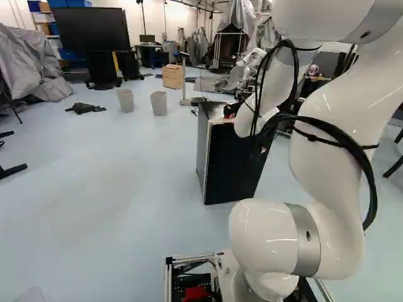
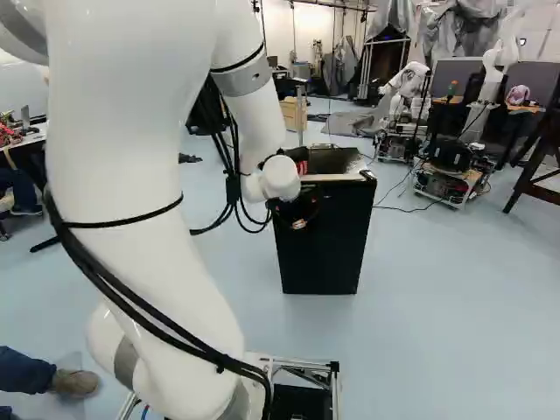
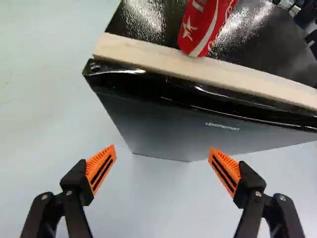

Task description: Grab a drink from the fridge

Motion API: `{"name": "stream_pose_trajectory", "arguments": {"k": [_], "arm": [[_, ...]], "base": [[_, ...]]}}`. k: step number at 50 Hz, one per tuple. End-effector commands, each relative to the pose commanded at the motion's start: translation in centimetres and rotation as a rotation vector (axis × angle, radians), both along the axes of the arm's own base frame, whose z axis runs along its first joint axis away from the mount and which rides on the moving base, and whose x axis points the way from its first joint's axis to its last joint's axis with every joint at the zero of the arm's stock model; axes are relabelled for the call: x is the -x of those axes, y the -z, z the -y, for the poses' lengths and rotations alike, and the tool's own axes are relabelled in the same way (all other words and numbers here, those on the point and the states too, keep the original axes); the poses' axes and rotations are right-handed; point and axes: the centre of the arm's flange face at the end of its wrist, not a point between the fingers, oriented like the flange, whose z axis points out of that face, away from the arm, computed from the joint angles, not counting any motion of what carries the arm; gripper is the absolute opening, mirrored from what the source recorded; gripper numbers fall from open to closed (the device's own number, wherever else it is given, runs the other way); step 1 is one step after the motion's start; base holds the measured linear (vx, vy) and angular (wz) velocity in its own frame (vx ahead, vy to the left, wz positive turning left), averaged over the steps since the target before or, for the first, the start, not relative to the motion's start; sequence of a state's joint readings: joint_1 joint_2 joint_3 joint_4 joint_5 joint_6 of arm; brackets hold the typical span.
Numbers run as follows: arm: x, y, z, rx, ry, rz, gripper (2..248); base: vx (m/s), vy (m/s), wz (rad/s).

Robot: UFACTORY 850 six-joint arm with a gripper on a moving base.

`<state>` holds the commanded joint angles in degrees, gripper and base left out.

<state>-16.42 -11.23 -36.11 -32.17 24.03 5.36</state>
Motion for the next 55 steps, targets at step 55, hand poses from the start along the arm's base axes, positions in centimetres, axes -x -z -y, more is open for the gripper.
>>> {"name": "stream_pose_trajectory", "arguments": {"k": [55], "arm": [[-4.0,-3.6,-0.5,-0.168,0.159,0.481,247]], "base": [[0.0,0.0,0.0]]}}
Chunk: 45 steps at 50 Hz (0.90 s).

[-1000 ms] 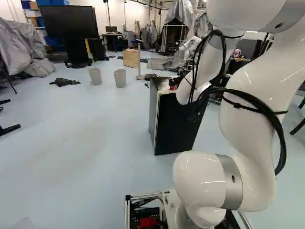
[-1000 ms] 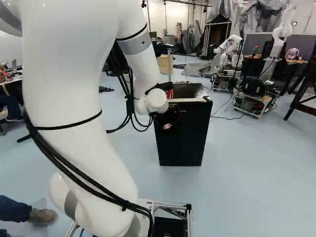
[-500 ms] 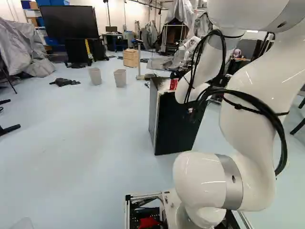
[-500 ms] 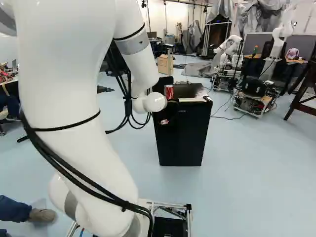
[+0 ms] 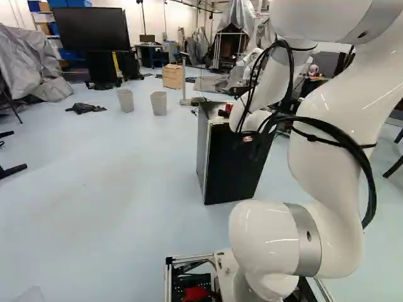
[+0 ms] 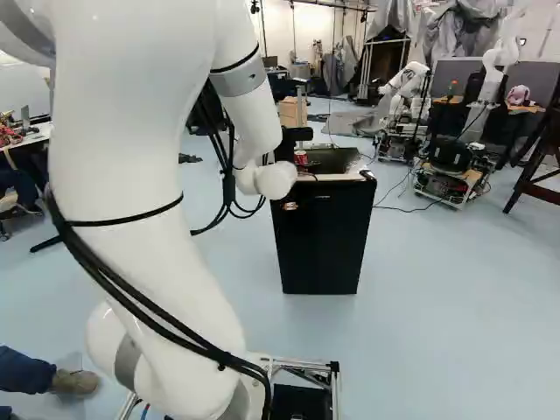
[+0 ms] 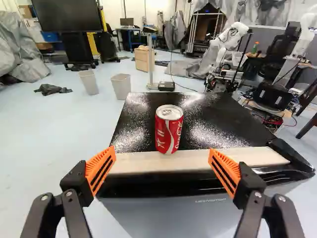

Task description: Grab a drink from the fridge

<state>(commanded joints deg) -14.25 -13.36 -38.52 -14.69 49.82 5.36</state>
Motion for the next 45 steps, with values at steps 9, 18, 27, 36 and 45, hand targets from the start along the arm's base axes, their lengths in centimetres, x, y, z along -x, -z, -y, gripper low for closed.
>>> {"name": "stream_pose_trajectory", "arguments": {"k": [9,18,27,36,45], "arm": [[-1.8,0.0,-0.2,-0.017,0.021,0.02,247],[-3.6,0.2,-0.6,-0.019,0.014,0.028,247],[-5.5,1.0,-0.7,-0.02,0.005,0.024,247],[-7.2,2.1,-0.5,-0.022,0.001,0.026,247],[-8.2,2.9,0.1,-0.023,0.007,0.036,247]], "base": [[0.0,0.0,0.0],[0.0,0.0,0.0],[0.0,0.0,0.0],[0.0,0.0,0.0],[0.0,0.0,0.0]]}}
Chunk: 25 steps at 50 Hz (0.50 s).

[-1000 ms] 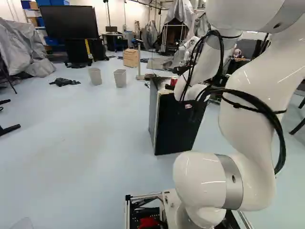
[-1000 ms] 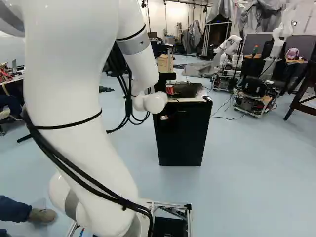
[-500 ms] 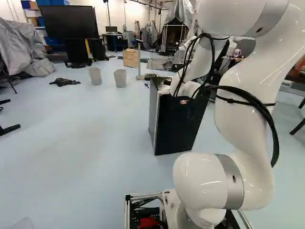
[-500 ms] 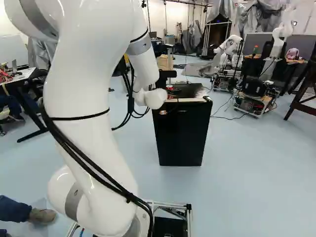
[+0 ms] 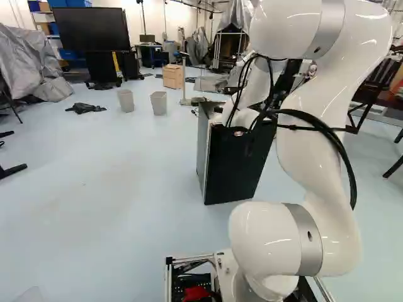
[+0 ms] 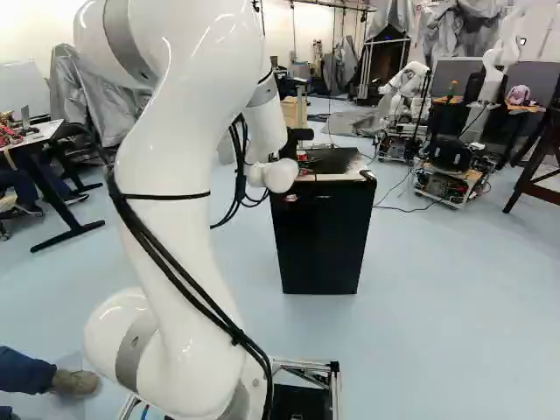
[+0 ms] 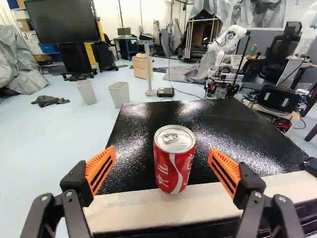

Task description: Grab a drink from the fridge

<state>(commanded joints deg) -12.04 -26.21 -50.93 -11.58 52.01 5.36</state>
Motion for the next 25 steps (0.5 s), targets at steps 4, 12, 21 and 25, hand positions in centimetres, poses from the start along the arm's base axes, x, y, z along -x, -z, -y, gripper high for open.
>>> {"name": "stream_pose_trajectory", "arguments": {"k": [4,12,21,25], "arm": [[-0.16,0.11,0.18,0.0,0.002,0.001,247],[-0.25,0.18,0.28,0.0,0.004,0.002,247],[-0.26,0.19,0.28,0.0,0.004,0.002,198],[-0.26,0.19,0.28,0.0,0.004,0.002,198]], "base": [[0.0,0.0,0.0],[0.0,0.0,0.0],[0.0,0.0,0.0],[0.0,0.0,0.0]]}}
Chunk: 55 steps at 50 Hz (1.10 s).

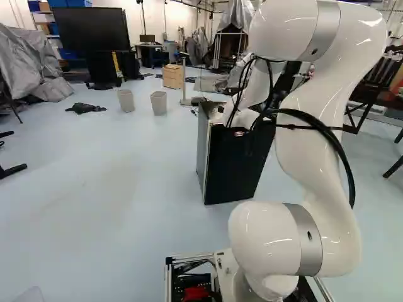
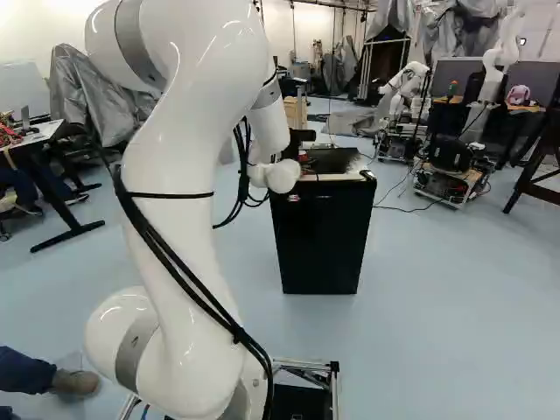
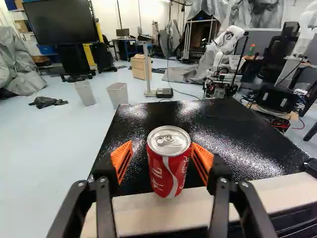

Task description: Grab a drink from the fridge

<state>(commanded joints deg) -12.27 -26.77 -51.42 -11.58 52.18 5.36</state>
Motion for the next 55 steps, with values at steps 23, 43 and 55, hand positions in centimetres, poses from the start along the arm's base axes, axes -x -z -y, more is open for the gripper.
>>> {"name": "stream_pose_trajectory", "arguments": {"k": [23,43,55], "arm": [[0.1,-1.7,0.0,0.006,0.0,0.029,98],[0.2,-4.0,-0.1,0.015,0.0,0.067,98],[0.3,-5.3,-0.1,0.02,0.0,0.09,98]], "base": [[0.0,0.0,0.0],[0.0,0.0,0.0],[0.0,0.0,0.0]]}}
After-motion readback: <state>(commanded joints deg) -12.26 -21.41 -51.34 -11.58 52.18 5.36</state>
